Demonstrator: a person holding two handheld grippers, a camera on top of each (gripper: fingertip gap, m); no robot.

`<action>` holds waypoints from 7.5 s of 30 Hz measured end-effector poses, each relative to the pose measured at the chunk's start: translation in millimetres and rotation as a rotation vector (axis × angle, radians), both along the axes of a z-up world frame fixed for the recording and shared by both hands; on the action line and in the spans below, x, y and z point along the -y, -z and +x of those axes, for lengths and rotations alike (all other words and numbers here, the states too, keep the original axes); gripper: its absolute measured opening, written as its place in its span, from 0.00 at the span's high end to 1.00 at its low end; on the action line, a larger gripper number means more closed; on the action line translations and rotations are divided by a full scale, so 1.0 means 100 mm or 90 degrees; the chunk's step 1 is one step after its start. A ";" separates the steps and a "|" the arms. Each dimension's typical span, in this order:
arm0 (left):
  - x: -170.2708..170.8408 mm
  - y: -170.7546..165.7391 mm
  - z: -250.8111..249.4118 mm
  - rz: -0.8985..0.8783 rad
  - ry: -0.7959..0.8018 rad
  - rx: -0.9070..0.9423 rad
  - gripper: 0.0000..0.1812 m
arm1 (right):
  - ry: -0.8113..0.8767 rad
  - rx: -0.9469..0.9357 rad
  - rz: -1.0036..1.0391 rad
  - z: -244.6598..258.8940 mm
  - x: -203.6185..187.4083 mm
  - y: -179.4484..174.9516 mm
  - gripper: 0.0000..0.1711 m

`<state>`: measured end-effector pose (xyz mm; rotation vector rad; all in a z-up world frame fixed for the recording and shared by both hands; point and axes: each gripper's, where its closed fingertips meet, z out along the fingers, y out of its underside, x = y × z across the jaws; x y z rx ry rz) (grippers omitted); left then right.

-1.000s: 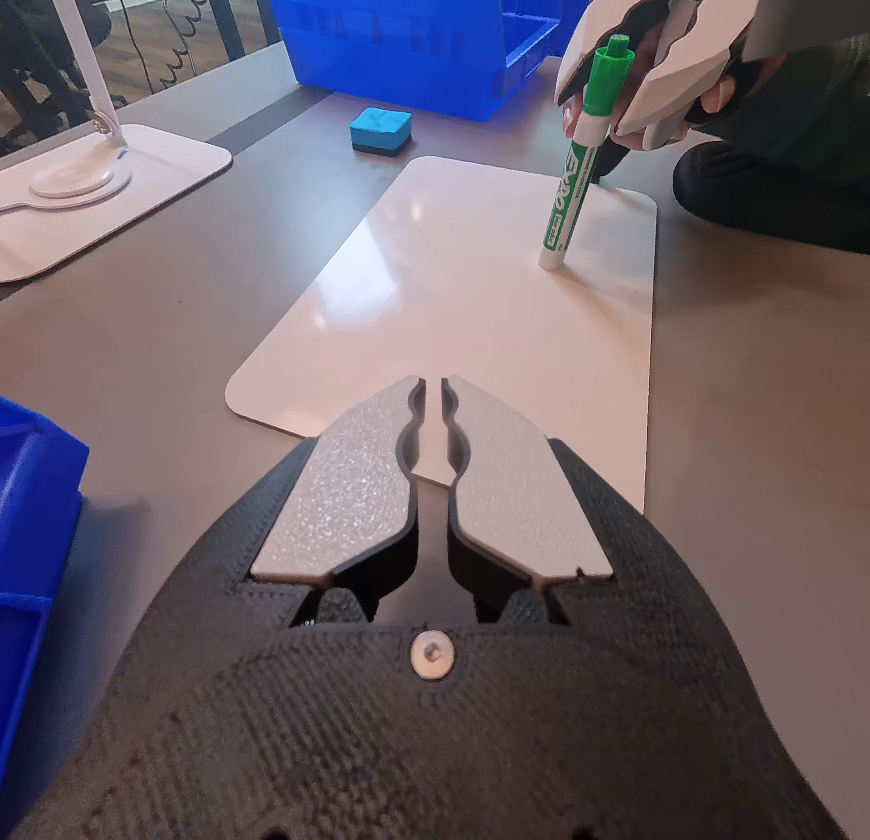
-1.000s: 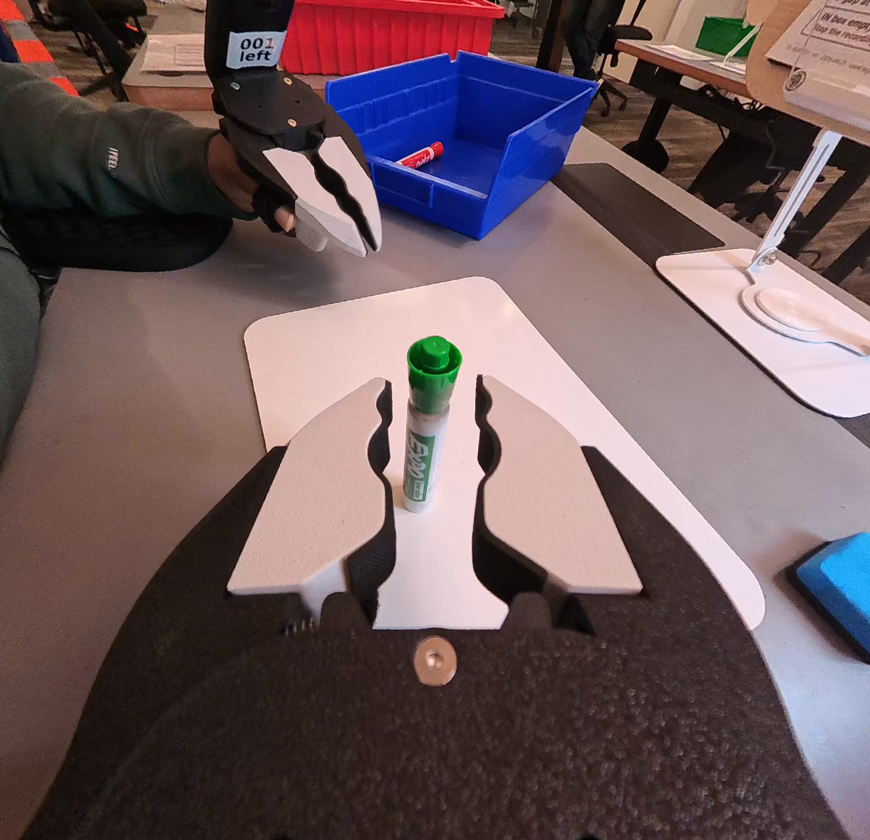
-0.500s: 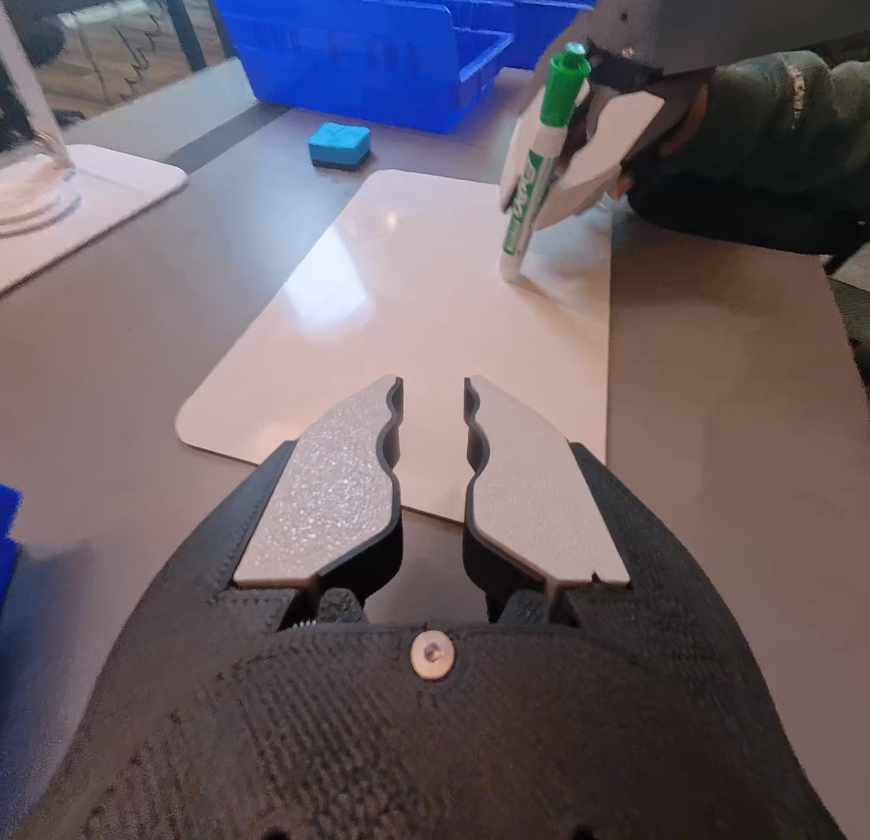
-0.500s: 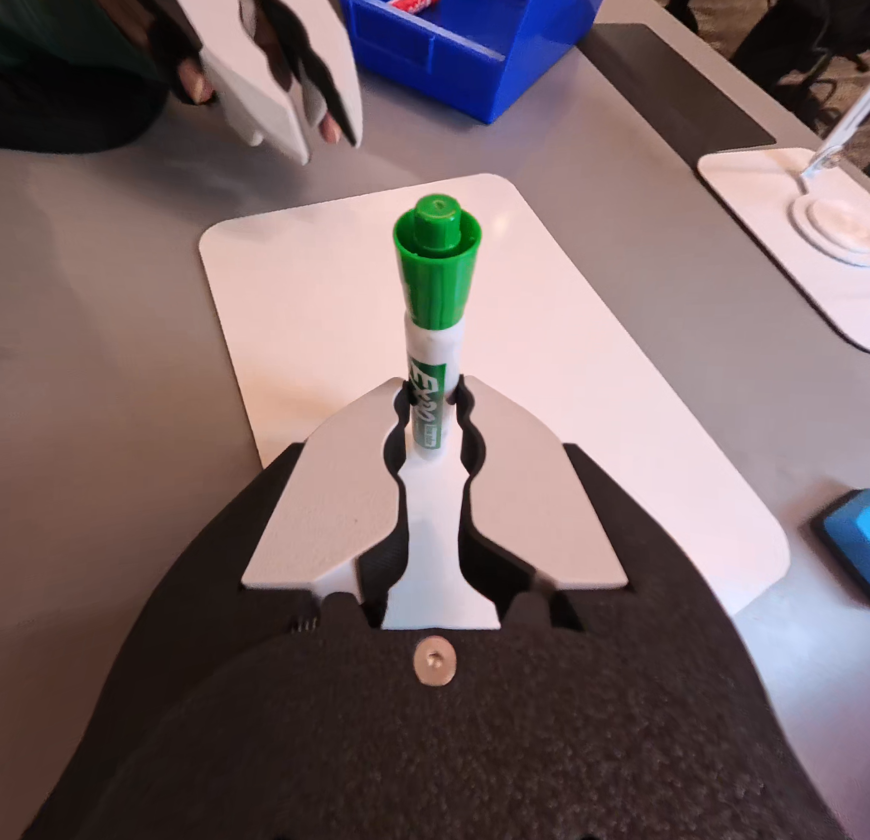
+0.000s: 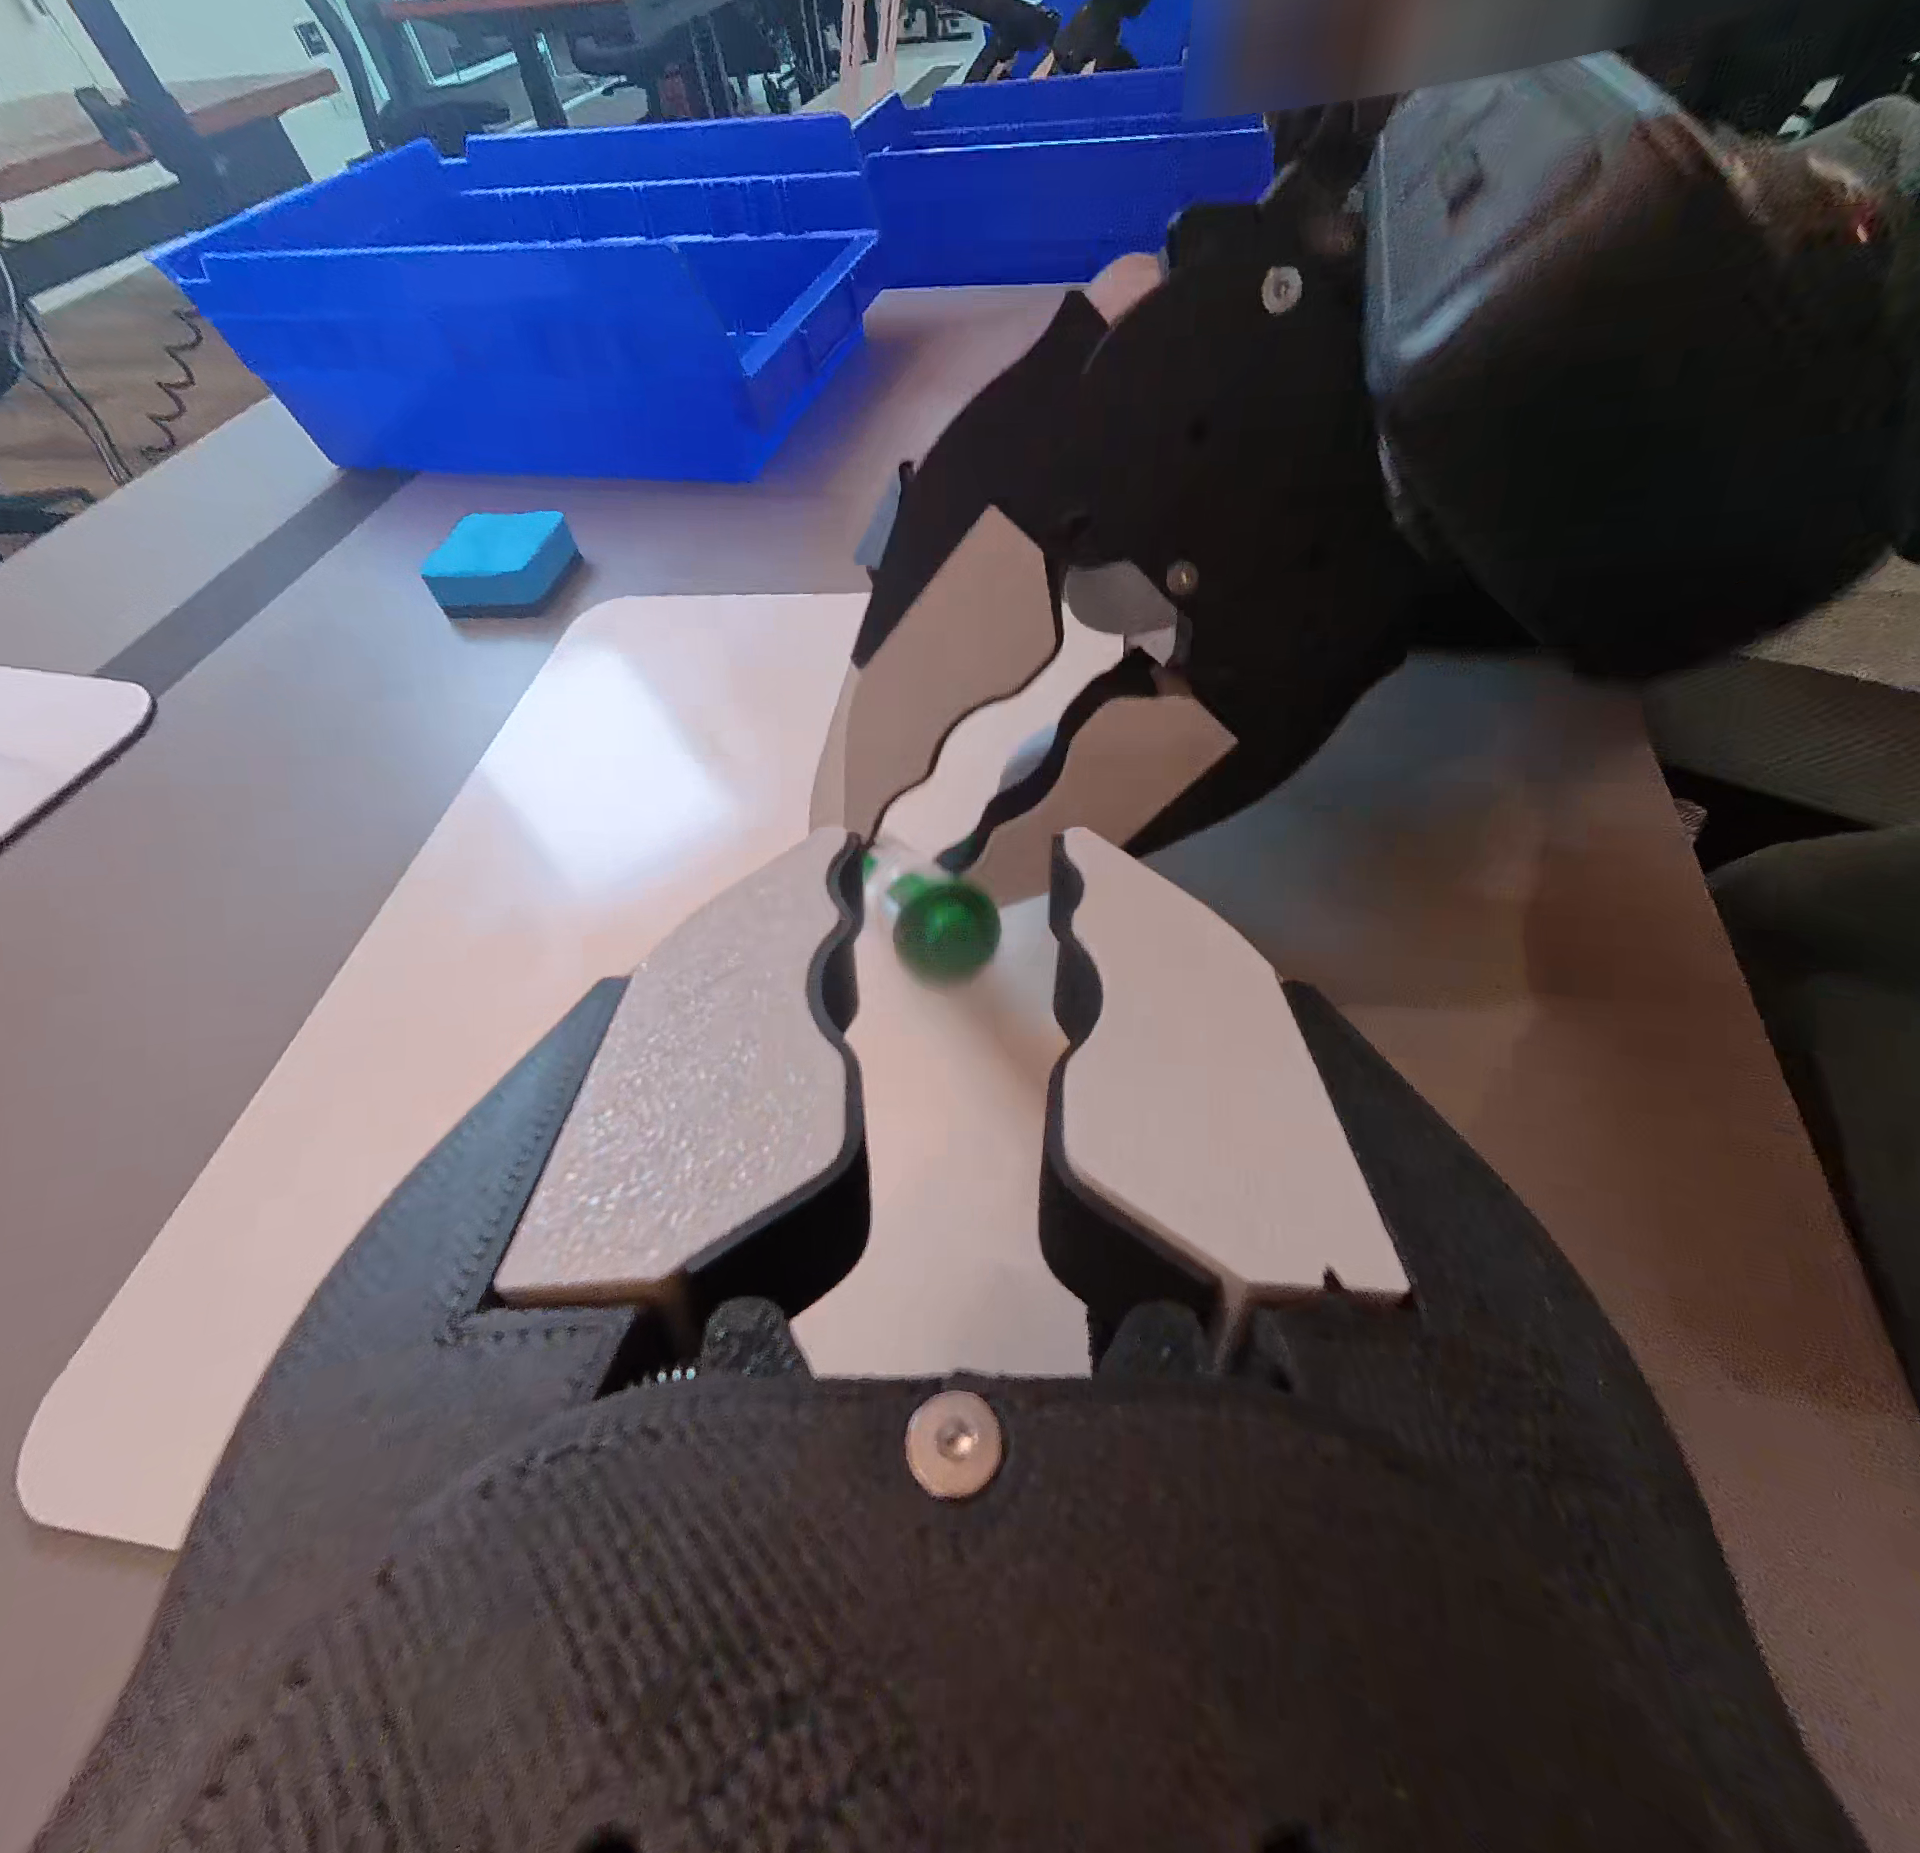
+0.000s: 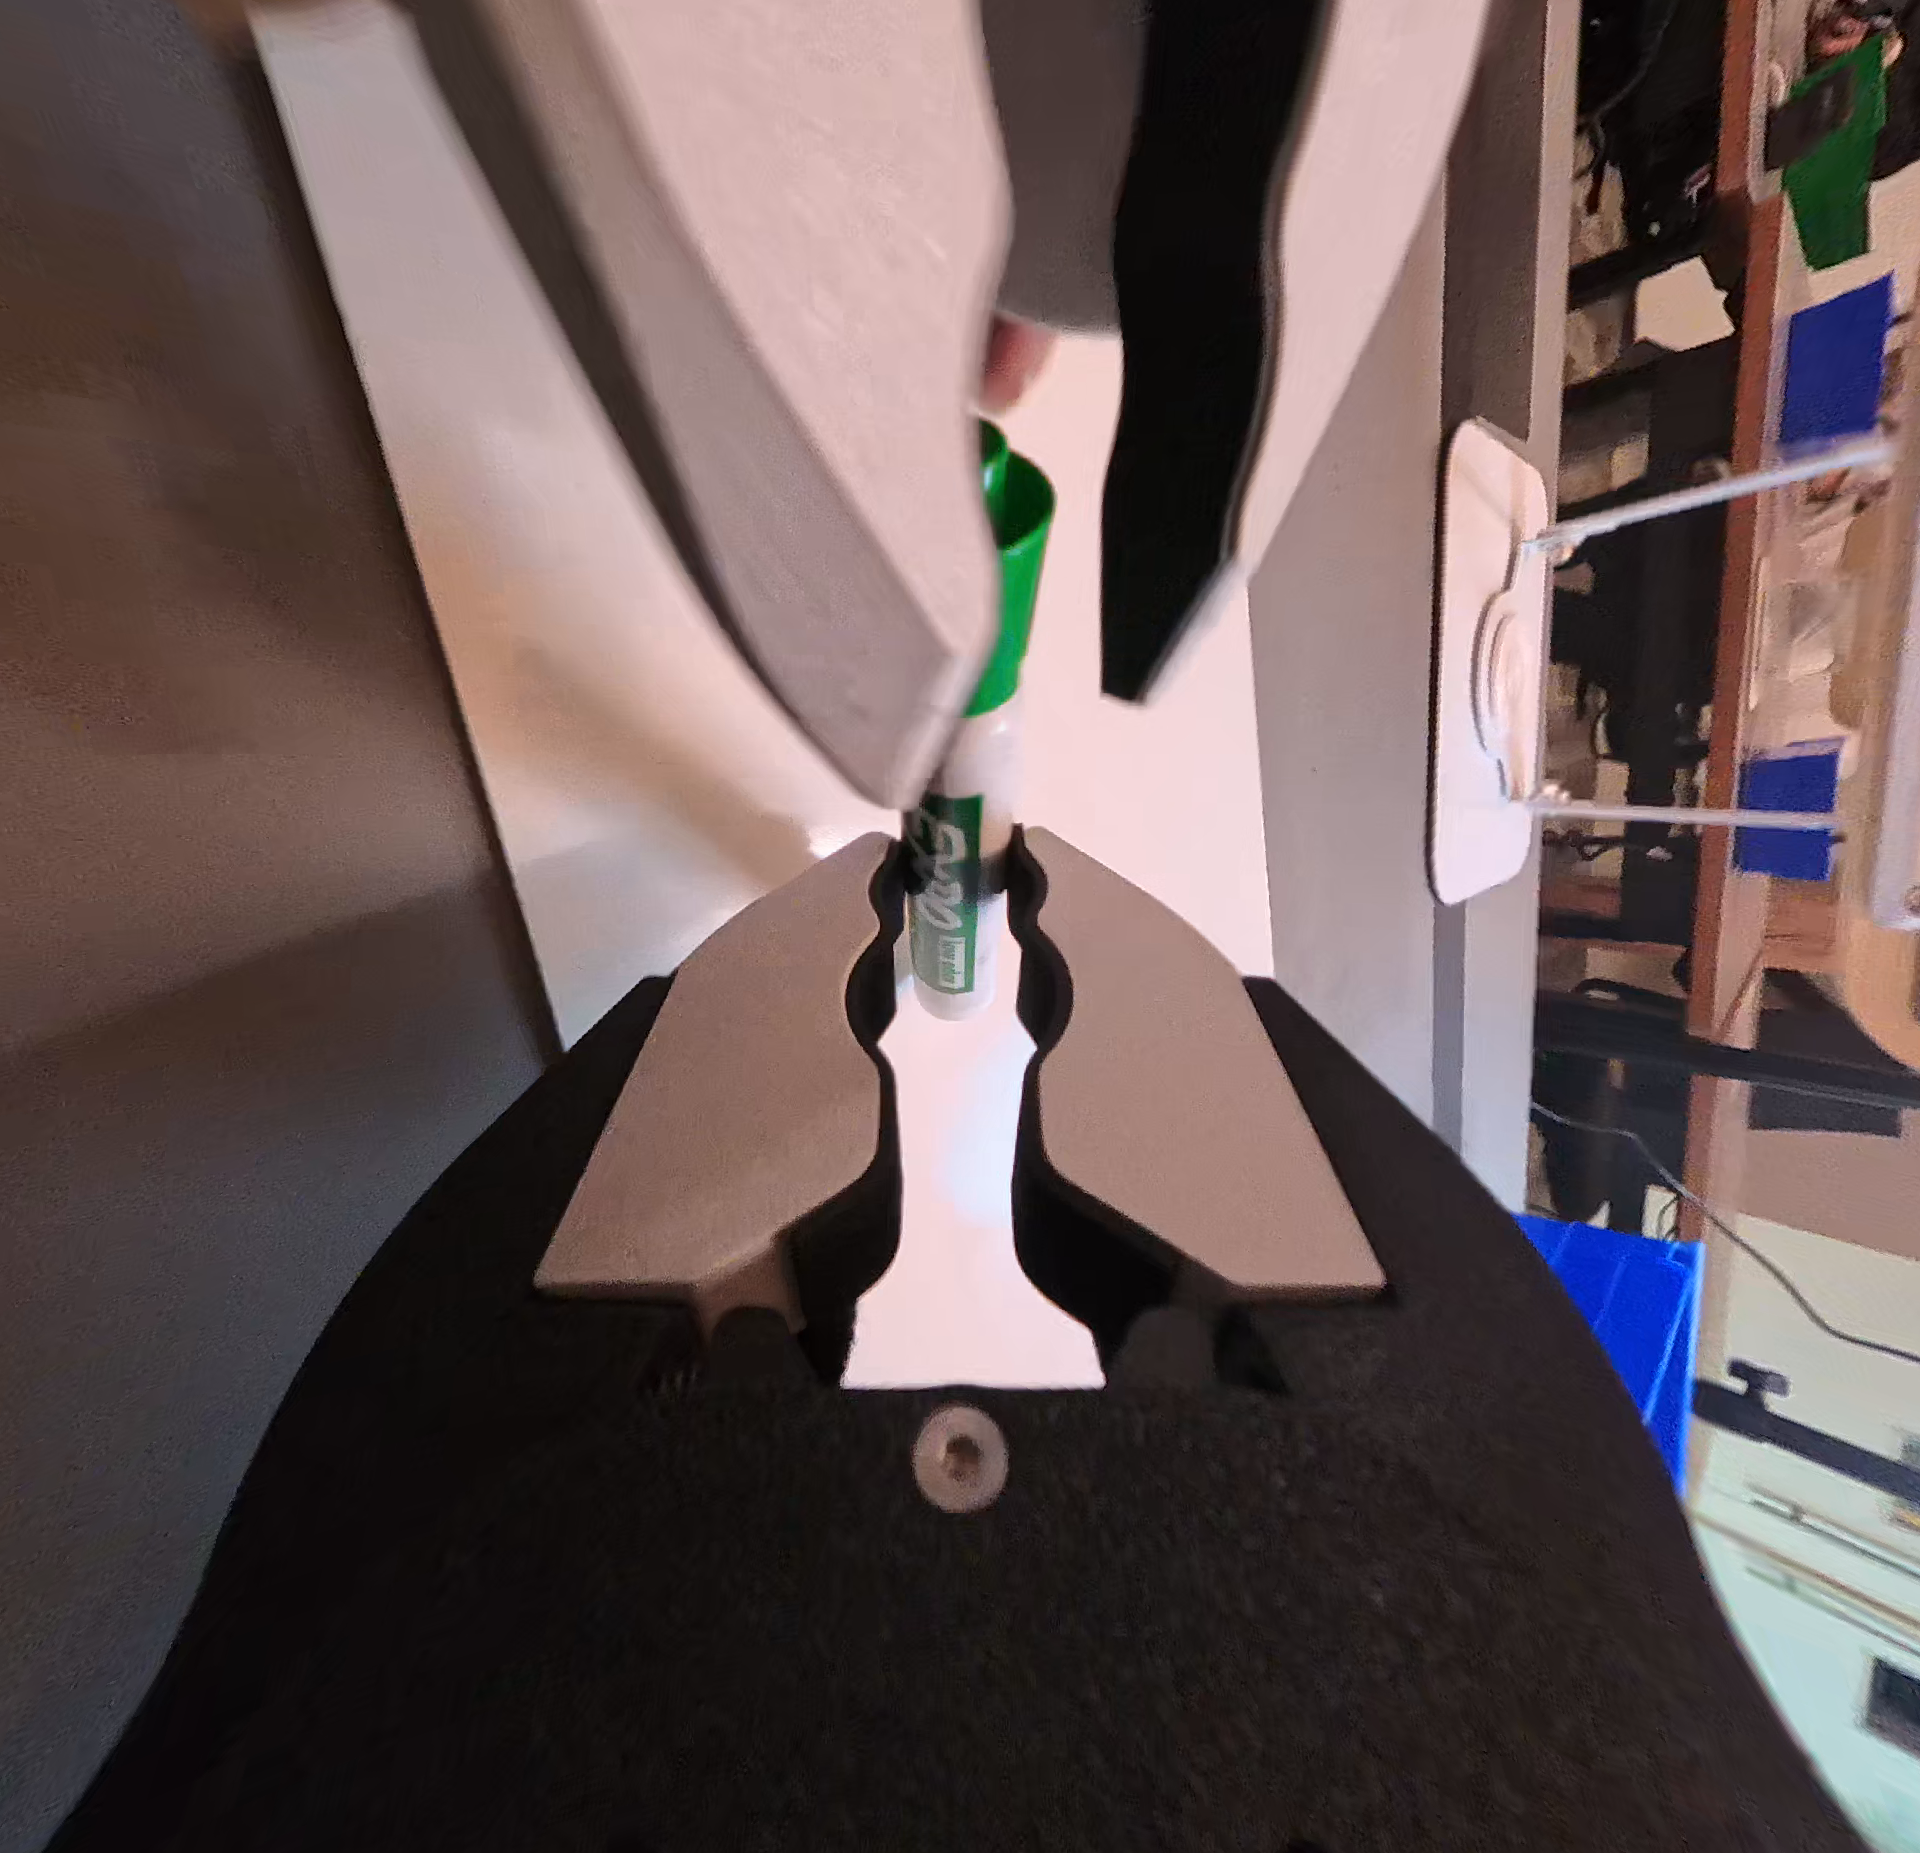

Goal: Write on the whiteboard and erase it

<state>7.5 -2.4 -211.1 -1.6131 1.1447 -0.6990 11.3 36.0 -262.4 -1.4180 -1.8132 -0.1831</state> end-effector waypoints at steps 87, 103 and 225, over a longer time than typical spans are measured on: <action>0.29 -0.27 -0.13 -0.570 0.189 0.426 0.89 | -0.255 -0.489 -0.209 -0.26 0.59 -0.85 0.76; 0.24 -0.35 -0.17 -0.603 0.190 0.473 0.89 | -0.267 -0.512 -0.265 -0.26 0.60 -0.87 0.73; -0.18 -0.28 -1.35 -0.091 -0.092 0.202 0.89 | 0.009 -0.543 -0.364 0.11 -0.62 -0.91 0.80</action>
